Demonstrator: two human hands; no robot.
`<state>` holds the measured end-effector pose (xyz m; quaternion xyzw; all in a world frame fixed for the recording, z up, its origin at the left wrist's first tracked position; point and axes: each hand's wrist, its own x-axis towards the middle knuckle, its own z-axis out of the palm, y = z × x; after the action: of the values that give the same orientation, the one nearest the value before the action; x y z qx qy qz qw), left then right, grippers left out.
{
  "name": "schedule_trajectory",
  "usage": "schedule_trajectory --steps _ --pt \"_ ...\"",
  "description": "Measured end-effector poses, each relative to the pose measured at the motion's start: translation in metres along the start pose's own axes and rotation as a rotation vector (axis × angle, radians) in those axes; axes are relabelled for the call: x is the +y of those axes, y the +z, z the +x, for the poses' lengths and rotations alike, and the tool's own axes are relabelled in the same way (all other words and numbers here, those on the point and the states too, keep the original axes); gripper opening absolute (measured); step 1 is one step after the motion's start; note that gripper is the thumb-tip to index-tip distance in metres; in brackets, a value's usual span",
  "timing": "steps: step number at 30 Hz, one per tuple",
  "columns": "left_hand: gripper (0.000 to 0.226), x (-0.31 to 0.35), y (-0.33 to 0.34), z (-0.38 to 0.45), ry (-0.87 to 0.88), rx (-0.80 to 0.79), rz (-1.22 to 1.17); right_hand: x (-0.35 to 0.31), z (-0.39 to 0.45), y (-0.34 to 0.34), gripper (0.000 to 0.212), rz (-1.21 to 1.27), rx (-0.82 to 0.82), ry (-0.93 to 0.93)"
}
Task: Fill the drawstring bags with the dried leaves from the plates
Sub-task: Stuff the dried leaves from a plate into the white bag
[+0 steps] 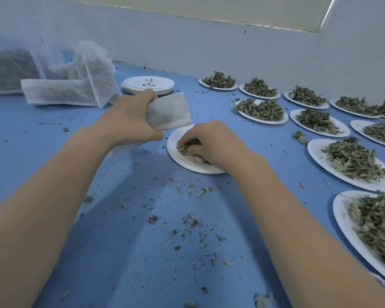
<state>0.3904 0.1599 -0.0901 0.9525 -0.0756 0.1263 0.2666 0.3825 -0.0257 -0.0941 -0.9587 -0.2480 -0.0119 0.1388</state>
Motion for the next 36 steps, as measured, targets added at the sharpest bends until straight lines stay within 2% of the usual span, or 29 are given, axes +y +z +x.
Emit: schedule_trajectory --steps 4,6,13,15,18,22,25,27,29,32,36 --pt "0.041 0.001 0.004 0.000 0.017 -0.027 0.013 0.017 -0.007 -0.016 0.020 0.207 0.267 0.038" --pt "0.042 0.002 0.006 -0.001 0.041 -0.020 0.017 0.025 -0.011 -0.024 0.019 0.272 0.340 0.056" --pt "0.043 0.011 0.016 -0.002 0.189 0.008 0.071 0.011 -0.008 -0.024 0.019 0.282 0.362 -0.032" --pt "0.039 0.013 0.019 -0.002 0.203 0.011 0.064 0.007 -0.009 -0.023 0.022 0.387 0.371 -0.039" --pt "0.037 0.014 0.022 -0.002 0.187 0.002 -0.008 0.004 -0.010 -0.022 0.030 0.561 0.336 -0.045" --pt "0.039 0.021 0.028 -0.003 0.192 0.048 -0.131 0.001 -0.013 -0.026 0.027 0.528 0.267 -0.051" --pt "0.041 0.025 0.031 -0.004 0.201 0.068 -0.170 0.001 -0.019 -0.034 0.026 0.522 0.127 -0.093" --pt "0.040 0.025 0.031 -0.004 0.187 0.059 -0.168 0.003 -0.021 -0.040 0.032 0.618 -0.003 -0.113" --pt "0.041 0.024 0.030 -0.004 0.177 0.052 -0.164 0.005 -0.022 -0.042 0.041 0.643 -0.067 -0.116" --pt "0.046 0.027 0.029 -0.005 0.176 0.059 -0.163 0.002 -0.017 -0.040 0.042 0.548 0.076 -0.082" --pt "0.040 0.029 0.029 -0.005 0.207 0.085 -0.107 -0.005 -0.009 -0.028 0.022 0.456 0.355 0.020"
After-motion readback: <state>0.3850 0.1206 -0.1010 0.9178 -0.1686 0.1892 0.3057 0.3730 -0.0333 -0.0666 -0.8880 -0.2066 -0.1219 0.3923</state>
